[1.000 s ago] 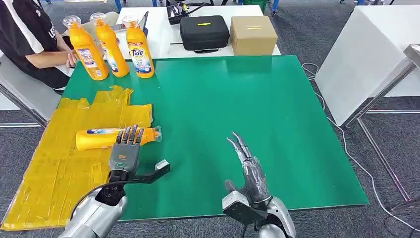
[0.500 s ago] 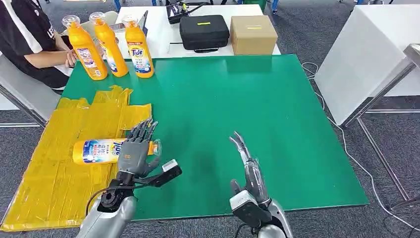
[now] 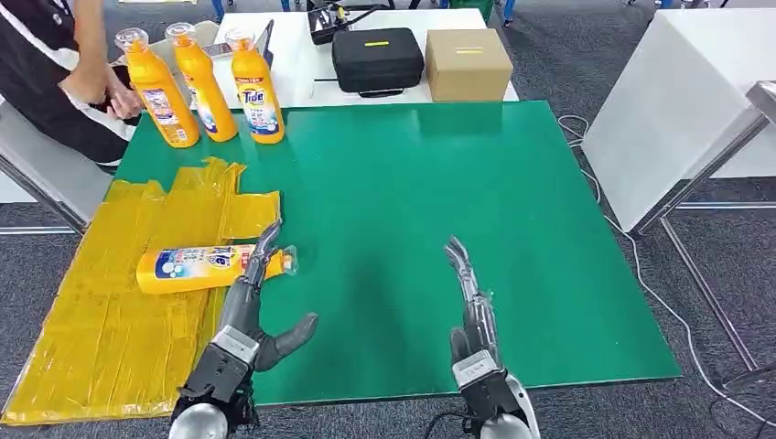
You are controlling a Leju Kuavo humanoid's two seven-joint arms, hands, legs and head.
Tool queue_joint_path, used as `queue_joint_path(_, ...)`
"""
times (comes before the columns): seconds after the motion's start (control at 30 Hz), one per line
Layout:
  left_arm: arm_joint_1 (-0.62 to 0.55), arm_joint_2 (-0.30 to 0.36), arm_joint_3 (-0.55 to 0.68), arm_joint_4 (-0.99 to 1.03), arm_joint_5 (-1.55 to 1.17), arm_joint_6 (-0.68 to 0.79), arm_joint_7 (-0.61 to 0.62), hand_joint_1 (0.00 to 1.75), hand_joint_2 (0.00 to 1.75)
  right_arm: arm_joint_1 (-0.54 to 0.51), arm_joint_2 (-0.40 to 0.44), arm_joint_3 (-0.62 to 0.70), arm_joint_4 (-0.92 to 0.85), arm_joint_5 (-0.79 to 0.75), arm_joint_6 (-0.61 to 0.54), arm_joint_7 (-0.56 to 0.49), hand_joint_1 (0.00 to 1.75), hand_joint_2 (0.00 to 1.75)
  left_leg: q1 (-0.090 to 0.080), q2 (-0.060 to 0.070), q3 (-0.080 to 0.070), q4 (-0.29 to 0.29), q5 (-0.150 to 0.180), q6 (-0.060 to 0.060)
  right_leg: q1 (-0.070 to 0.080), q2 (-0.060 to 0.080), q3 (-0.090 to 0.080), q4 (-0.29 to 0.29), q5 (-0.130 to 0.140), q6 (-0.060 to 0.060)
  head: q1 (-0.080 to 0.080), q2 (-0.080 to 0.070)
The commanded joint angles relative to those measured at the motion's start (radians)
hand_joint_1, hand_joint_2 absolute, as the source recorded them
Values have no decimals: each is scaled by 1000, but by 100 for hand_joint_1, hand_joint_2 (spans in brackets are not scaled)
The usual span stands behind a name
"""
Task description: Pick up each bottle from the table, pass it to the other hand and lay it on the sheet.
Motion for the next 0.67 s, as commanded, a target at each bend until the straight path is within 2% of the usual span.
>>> queue_joint_path(0.03,11,35,-27,-22,20,-12,16,0,0,-17,-12,30,7,-11,-2,3,0,0,0,1,2,-1,-1,-2,0,1,2,-1,-1,0,0,0)
queue_joint_path(0.67,42,52,-32,10,157,1,-27,0,0,0,-65,74,-16,-34,37,-12,0,0,1,0,4,-1,-1,-3,0,0,4,-2,-1,-1,0,0)
